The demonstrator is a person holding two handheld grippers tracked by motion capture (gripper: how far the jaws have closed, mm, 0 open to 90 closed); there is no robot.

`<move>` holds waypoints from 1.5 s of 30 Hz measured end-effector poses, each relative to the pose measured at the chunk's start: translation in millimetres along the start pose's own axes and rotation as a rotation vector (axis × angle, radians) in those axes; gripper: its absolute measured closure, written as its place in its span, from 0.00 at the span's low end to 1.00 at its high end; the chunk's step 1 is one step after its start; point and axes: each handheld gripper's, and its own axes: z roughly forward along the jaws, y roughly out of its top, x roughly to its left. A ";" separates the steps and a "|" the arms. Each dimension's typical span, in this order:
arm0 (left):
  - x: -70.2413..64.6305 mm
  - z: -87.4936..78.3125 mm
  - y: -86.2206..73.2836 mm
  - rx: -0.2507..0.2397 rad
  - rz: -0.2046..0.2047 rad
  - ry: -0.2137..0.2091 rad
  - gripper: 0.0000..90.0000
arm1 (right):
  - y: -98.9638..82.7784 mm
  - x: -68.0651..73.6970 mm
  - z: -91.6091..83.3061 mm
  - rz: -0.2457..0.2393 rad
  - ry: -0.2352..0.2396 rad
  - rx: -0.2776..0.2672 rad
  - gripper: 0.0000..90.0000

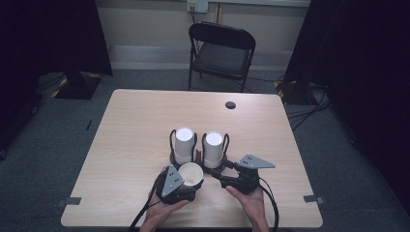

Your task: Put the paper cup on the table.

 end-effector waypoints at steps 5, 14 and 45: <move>4.3 -6.4 0.0 -0.009 -0.010 0.011 0.28 | -9.1 -4.9 -7.6 0.008 -0.077 -0.046 0.35; 24.5 -19.9 2.5 -0.067 -0.100 0.004 0.27 | -27.0 -16.1 -25.7 0.033 -0.181 -0.142 0.26; 93.3 -44.2 12.0 -0.117 -0.191 0.242 0.27 | -66.3 -26.1 -35.2 -0.037 -0.423 -0.189 0.22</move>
